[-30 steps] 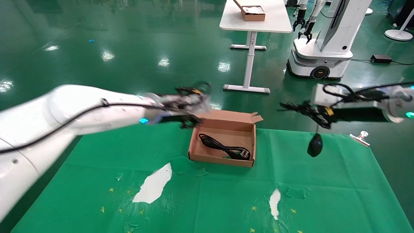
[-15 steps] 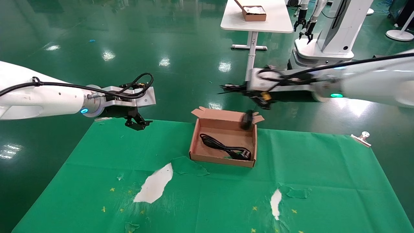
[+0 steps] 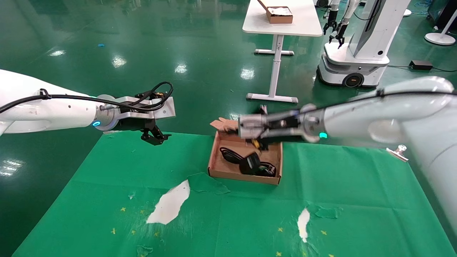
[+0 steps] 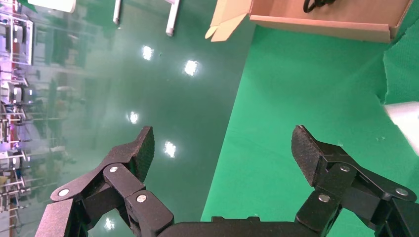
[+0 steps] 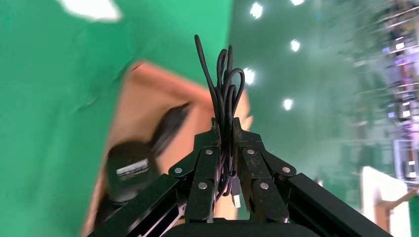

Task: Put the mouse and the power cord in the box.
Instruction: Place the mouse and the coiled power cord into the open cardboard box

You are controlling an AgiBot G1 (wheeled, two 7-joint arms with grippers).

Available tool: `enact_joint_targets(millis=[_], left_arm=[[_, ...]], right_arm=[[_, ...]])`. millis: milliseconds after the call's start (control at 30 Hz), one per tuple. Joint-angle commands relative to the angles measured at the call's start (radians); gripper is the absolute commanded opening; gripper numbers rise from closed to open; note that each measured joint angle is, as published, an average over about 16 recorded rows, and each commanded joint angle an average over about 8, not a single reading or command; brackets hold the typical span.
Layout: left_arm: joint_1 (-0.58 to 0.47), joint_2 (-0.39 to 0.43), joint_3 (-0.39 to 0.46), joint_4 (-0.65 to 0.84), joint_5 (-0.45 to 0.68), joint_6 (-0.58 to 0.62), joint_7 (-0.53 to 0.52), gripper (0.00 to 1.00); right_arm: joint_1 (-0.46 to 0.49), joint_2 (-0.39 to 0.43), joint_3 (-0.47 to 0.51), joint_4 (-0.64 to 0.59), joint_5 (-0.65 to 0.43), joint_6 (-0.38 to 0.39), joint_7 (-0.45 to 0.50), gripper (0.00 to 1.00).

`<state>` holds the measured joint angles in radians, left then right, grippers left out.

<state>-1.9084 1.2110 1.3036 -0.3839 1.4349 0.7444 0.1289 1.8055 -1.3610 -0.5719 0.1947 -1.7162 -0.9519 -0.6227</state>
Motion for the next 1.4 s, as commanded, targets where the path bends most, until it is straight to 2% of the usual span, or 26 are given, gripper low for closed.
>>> enact_joint_targets(millis=[33, 67, 233, 333, 1033, 1400], left_arm=[[0.001, -0.004, 0.002, -0.009, 0.004, -0.002, -0.009, 1.00], [0.001, -0.005, 0.003, -0.013, 0.005, -0.003, -0.012, 1.00], [0.001, -0.011, 0.007, -0.026, 0.010, -0.004, -0.024, 1.00], [0.001, -0.013, 0.009, -0.029, 0.012, -0.004, -0.027, 1.00], [0.002, -0.011, 0.007, -0.026, 0.011, -0.005, -0.024, 1.00], [0.002, -0.011, 0.007, -0.026, 0.011, -0.005, -0.024, 1.00]], right_arm=[[-0.019, -0.002, -0.021, 0.005, -0.011, 0.016, 0.011, 0.00], [-0.026, -0.003, -0.030, 0.005, -0.017, 0.036, 0.022, 0.02], [-0.055, -0.007, -0.060, 0.003, -0.033, 0.126, 0.073, 0.64], [-0.064, -0.008, -0.067, 0.002, -0.035, 0.149, 0.082, 1.00], [-0.057, -0.001, -0.056, 0.008, -0.027, 0.117, 0.073, 1.00], [-0.153, 0.107, -0.005, 0.164, 0.119, 0.021, 0.179, 1.00]])
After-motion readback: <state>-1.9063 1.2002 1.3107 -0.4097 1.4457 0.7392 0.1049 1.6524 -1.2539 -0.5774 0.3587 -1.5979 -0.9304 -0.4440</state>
